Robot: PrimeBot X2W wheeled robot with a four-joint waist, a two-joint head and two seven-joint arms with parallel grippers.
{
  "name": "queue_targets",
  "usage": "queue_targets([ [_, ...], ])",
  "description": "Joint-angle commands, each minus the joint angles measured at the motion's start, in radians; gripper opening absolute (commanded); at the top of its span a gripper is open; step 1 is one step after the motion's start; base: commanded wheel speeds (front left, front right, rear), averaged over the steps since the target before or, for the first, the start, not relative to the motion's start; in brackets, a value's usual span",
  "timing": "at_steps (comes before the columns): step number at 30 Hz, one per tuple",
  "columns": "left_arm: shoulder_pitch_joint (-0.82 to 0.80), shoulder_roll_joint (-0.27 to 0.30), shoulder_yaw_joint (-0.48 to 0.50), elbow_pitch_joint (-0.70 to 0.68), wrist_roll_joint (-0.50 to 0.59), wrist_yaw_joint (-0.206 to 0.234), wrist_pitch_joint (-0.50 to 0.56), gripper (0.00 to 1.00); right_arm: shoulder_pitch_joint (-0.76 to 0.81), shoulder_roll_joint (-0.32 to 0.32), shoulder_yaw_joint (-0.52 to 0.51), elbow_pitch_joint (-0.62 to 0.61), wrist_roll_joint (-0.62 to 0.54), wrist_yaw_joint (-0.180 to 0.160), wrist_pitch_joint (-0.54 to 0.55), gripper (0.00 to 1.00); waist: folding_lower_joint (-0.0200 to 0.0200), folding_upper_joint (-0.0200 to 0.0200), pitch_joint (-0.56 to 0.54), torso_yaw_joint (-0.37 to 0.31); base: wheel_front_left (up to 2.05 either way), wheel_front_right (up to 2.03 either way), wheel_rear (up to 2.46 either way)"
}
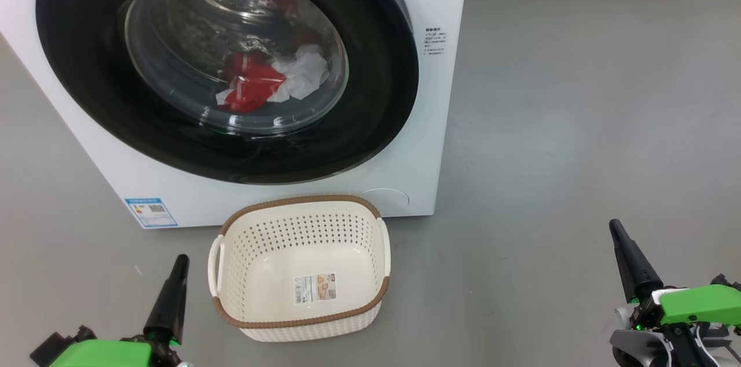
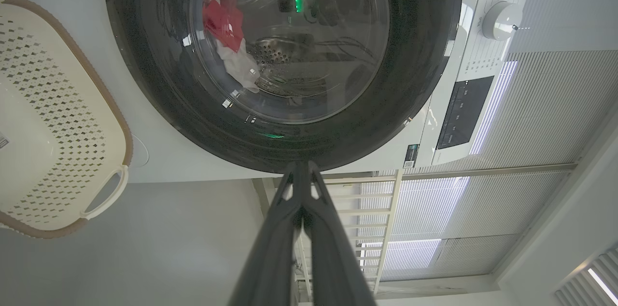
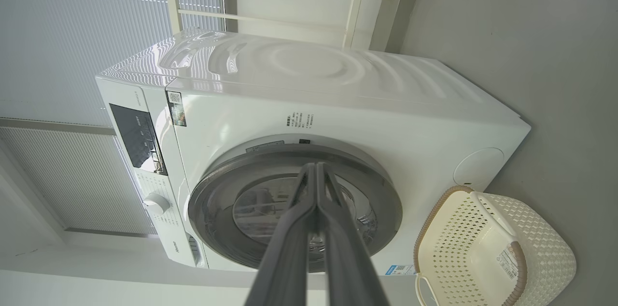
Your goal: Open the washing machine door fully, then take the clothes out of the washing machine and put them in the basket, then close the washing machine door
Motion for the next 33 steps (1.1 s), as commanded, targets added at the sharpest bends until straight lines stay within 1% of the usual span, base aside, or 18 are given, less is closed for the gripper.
queue_targets([
  [1, -0.014, 0.008, 0.036, -0.020, 0.010, -0.007, 0.006, 0.00, -0.048, -0.006, 0.014, -0.025, -0.010, 0.007, 0.004, 0.00, -0.0001, -0.0001, 0.000, 0.000, 0.00, 0.00, 0.00],
  [5, -0.014, 0.008, 0.036, -0.020, 0.010, -0.007, 0.006, 0.00, -0.048, -0.006, 0.014, -0.025, -0.010, 0.007, 0.004, 0.00, -0.0001, -0.0001, 0.000, 0.000, 0.00, 0.00, 0.00],
  [6, 0.000, 0.000, 0.000, 0.000, 0.000, 0.000, 0.000, 1.00, 0.000, 0.000, 0.000, 0.000, 0.000, 0.000, 0.000, 1.00, 0.0000, -0.0001, 0.000, 0.000, 0.00, 0.00, 0.00],
  [14, 0.040, -0.019, -0.015, 0.078, 0.000, 0.002, -0.002, 1.00, 0.056, 0.031, 0.009, 0.085, 0.000, -0.001, -0.002, 1.00, 0.0000, -0.0001, 0.000, 0.000, 0.00, 0.00, 0.00],
  [16, 0.034, -0.018, -0.021, 0.078, -0.001, 0.002, -0.007, 1.00, 0.050, 0.030, 0.015, 0.084, 0.000, -0.001, -0.005, 1.00, 0.0003, -0.0001, 0.001, 0.000, 0.00, 0.00, 0.00],
  [18, 0.025, -0.018, -0.031, 0.080, -0.003, 0.001, -0.014, 1.00, 0.040, 0.030, 0.024, 0.084, 0.001, -0.001, -0.011, 1.00, 0.0015, -0.0001, -0.001, 0.000, 0.00, 0.00, 0.00],
  [20, 0.022, -0.018, -0.035, 0.081, -0.004, 0.001, -0.016, 1.00, 0.037, 0.029, 0.027, 0.084, 0.001, -0.001, -0.013, 1.00, 0.0015, -0.0001, -0.001, 0.000, 0.00, 0.00, 0.00],
  [24, 0.010, -0.017, -0.048, 0.083, -0.006, 0.001, -0.026, 1.00, 0.025, 0.028, 0.040, 0.083, 0.001, -0.001, -0.022, 1.00, 0.0001, -0.0001, 0.001, -0.001, 0.00, 0.00, 0.00],
  [33, -0.019, -0.015, -0.077, 0.084, -0.010, -0.001, -0.048, 1.00, -0.004, 0.026, 0.067, 0.079, 0.000, 0.000, -0.041, 1.00, 0.0000, -0.0001, 0.004, -0.001, 0.00, 0.00, 0.00],
])
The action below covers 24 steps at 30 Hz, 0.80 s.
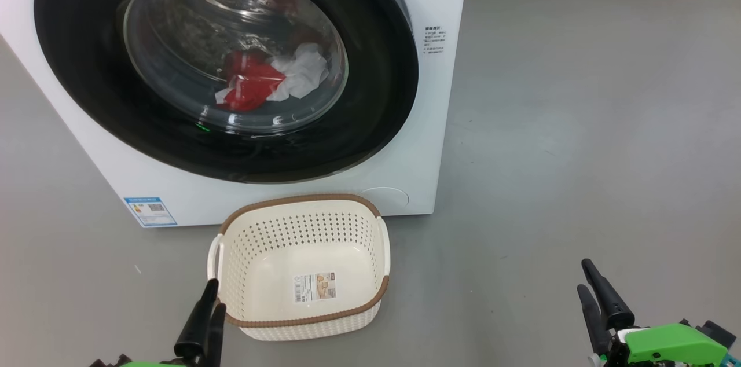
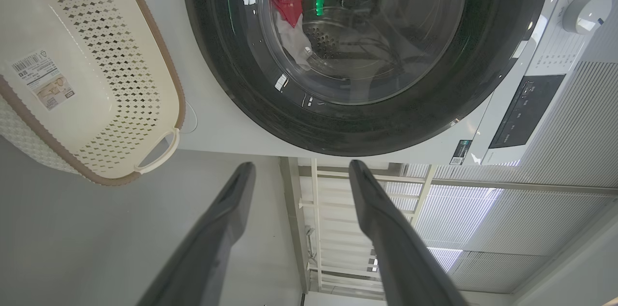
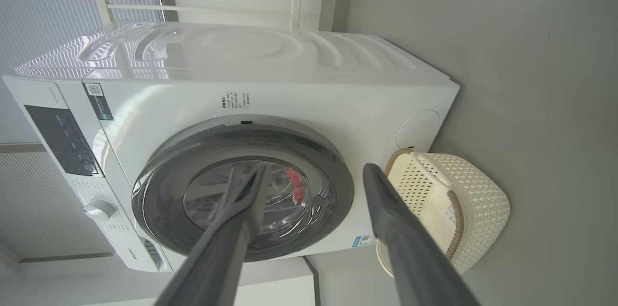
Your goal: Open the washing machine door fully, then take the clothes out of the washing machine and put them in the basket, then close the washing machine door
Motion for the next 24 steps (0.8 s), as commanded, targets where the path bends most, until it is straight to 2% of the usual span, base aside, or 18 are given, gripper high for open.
queue_targets([
  [1, -0.052, 0.012, -0.001, -0.020, -0.001, -0.003, -0.009, 1.00, -0.066, -0.010, 0.008, -0.029, -0.001, 0.001, -0.011, 1.00, -0.0001, 0.0000, 0.000, 0.000, 0.00, 0.00, 0.00],
  [15, -0.096, 0.023, -0.052, -0.024, 0.057, -0.005, -0.059, 1.00, -0.116, -0.019, 0.063, -0.032, -0.038, 0.002, -0.055, 1.00, -0.0001, 0.0000, 0.005, -0.001, 0.00, 0.00, 0.00],
  [24, -0.125, 0.025, -0.065, -0.015, 0.137, -0.006, -0.087, 1.00, -0.149, -0.029, 0.100, -0.033, -0.077, 0.003, -0.088, 1.00, -0.0001, 0.0000, 0.007, -0.002, 0.00, 0.00, 0.00],
])
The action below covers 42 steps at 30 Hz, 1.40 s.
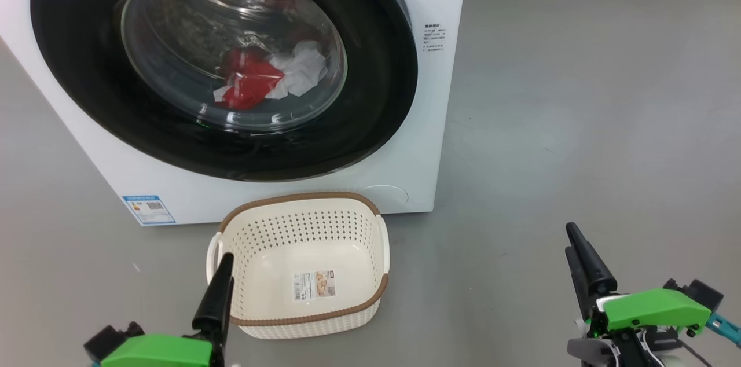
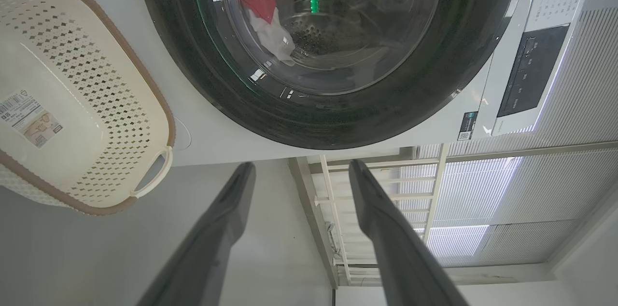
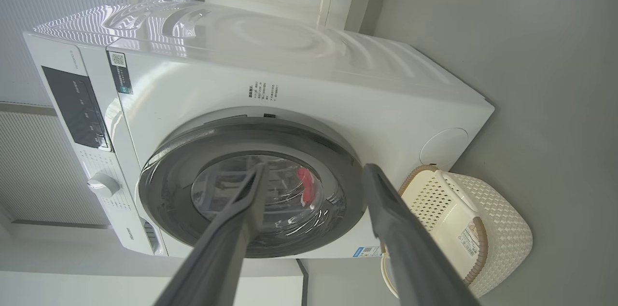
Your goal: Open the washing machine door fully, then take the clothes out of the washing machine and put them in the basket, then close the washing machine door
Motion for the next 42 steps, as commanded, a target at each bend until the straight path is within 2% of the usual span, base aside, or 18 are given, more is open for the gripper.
queue_targets([
  [1, -0.061, 0.017, 0.008, -0.019, 0.026, -0.006, -0.014, 1.00, -0.063, -0.014, 0.020, -0.028, -0.015, 0.003, -0.012, 1.00, -0.0001, 0.0000, 0.000, 0.000, 0.00, 0.00, 0.00],
  [17, -0.089, 0.012, 0.018, -0.056, 0.254, -0.004, -0.058, 1.00, -0.118, -0.017, 0.052, -0.012, -0.173, 0.004, -0.061, 1.00, -0.0001, 0.0000, 0.003, -0.002, 0.00, 0.00, 0.00],
  [31, -0.120, 0.015, -0.014, -0.071, 0.508, 0.041, -0.099, 1.00, -0.160, -0.009, 0.060, -0.003, -0.380, 0.005, -0.102, 1.00, -0.0001, 0.0000, 0.003, -0.005, 0.00, 0.00, 0.00],
  [42, -0.148, 0.017, -0.029, -0.078, 0.712, 0.054, -0.131, 1.00, -0.190, -0.009, 0.057, -0.004, -0.551, 0.006, -0.134, 1.00, -0.0001, 0.0000, 0.007, -0.004, 0.00, 0.00, 0.00],
])
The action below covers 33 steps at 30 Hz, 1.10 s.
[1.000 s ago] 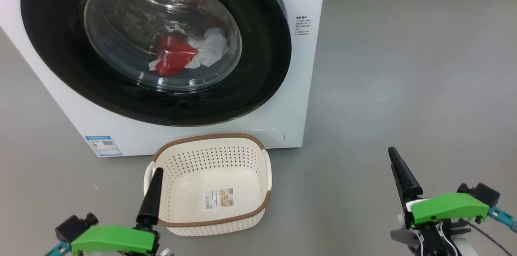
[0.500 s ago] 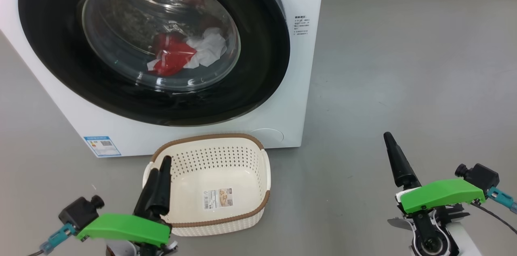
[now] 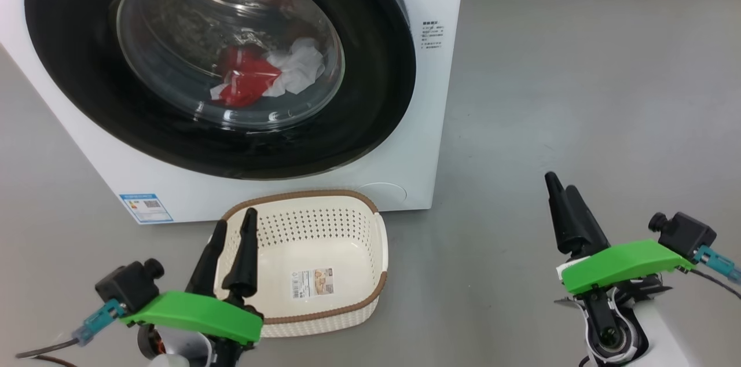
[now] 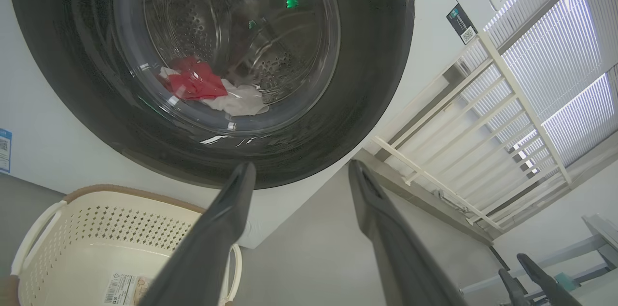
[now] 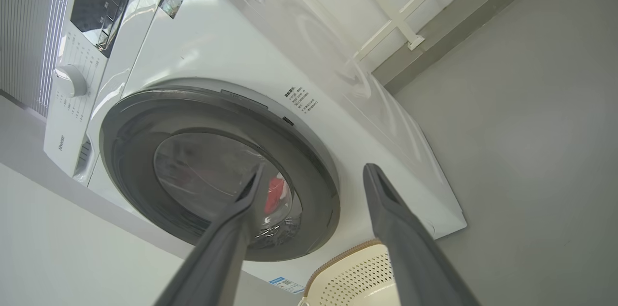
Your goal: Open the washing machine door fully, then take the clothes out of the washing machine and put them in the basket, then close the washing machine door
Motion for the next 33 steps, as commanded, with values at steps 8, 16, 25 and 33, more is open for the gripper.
queue_targets([
  [8, -0.071, 0.019, 0.008, -0.046, 0.193, 0.035, -0.036, 1.00, -0.087, -0.007, 0.016, -0.029, -0.141, 0.006, -0.034, 1.00, -0.0001, 0.0000, 0.010, -0.002, 0.00, 0.00, 0.00],
  [16, -0.092, 0.021, -0.008, -0.036, 0.287, 0.052, -0.059, 1.00, -0.116, -0.009, 0.030, -0.031, -0.235, 0.006, -0.058, 1.00, -0.0001, 0.0000, 0.017, -0.003, 0.00, 0.00, 0.00],
  [25, -0.120, 0.023, -0.022, -0.009, 0.385, 0.073, -0.086, 1.00, -0.142, -0.011, 0.034, -0.041, -0.363, 0.007, -0.084, 1.00, -0.0001, 0.0000, 0.019, -0.003, 0.00, 0.00, 0.00],
  [33, -0.144, 0.024, -0.032, -0.003, 0.465, 0.092, -0.109, 1.00, -0.163, -0.013, 0.032, -0.044, -0.468, 0.007, -0.107, 1.00, -0.0001, 0.0000, 0.021, -0.004, 0.00, 0.00, 0.00],
])
